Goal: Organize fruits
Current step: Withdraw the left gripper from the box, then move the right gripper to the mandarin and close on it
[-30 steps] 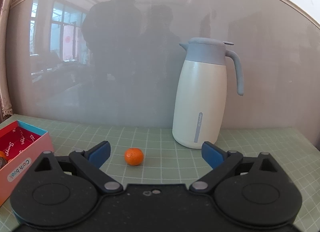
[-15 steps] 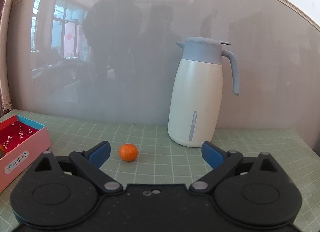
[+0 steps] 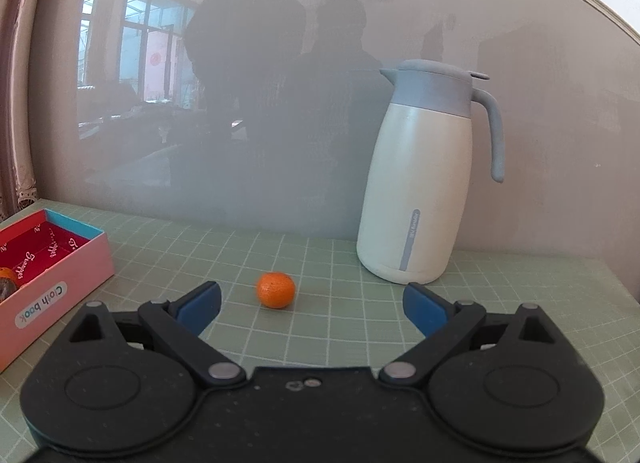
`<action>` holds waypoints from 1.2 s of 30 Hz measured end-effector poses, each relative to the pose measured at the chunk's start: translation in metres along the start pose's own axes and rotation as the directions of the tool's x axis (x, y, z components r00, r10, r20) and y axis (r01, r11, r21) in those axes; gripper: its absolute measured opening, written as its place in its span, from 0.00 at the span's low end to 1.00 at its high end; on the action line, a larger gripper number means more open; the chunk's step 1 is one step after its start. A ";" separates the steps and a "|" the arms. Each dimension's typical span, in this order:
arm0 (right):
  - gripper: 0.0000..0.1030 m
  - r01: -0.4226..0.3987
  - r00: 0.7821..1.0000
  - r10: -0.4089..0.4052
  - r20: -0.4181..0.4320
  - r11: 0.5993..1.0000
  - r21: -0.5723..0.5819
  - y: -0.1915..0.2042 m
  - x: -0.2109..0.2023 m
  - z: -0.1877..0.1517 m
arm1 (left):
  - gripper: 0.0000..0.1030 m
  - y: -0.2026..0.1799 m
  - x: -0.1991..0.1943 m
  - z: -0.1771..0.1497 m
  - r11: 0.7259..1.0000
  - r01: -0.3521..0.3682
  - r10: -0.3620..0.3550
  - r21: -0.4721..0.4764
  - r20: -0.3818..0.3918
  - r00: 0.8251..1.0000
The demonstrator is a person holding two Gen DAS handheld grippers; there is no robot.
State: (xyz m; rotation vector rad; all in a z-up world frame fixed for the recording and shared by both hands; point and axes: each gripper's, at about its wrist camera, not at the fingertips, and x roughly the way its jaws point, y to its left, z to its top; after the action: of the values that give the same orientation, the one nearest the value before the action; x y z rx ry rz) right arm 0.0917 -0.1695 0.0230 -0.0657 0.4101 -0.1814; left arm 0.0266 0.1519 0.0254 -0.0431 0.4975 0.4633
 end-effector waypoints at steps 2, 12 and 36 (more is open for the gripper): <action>0.94 -0.013 1.000 0.013 -0.010 1.000 -0.026 0.009 0.006 0.001 | 0.70 0.006 0.000 0.000 1.000 -0.020 0.020 -0.011 0.007 1.000; 0.91 -0.057 0.996 0.049 -0.071 0.991 -0.119 0.044 0.045 0.005 | 0.70 0.030 0.006 -0.003 0.994 -0.098 0.099 -0.047 0.014 0.995; 0.71 -0.073 0.977 0.065 -0.205 0.997 -0.032 0.018 0.123 0.007 | 0.70 0.014 0.028 -0.007 0.992 -0.113 0.110 -0.057 -0.042 0.993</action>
State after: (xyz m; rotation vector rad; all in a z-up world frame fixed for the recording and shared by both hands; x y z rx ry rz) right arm 0.2080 -0.1744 -0.0202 -0.0722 0.6201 -0.1112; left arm 0.0391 0.1749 0.0070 -0.0819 0.5257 0.5878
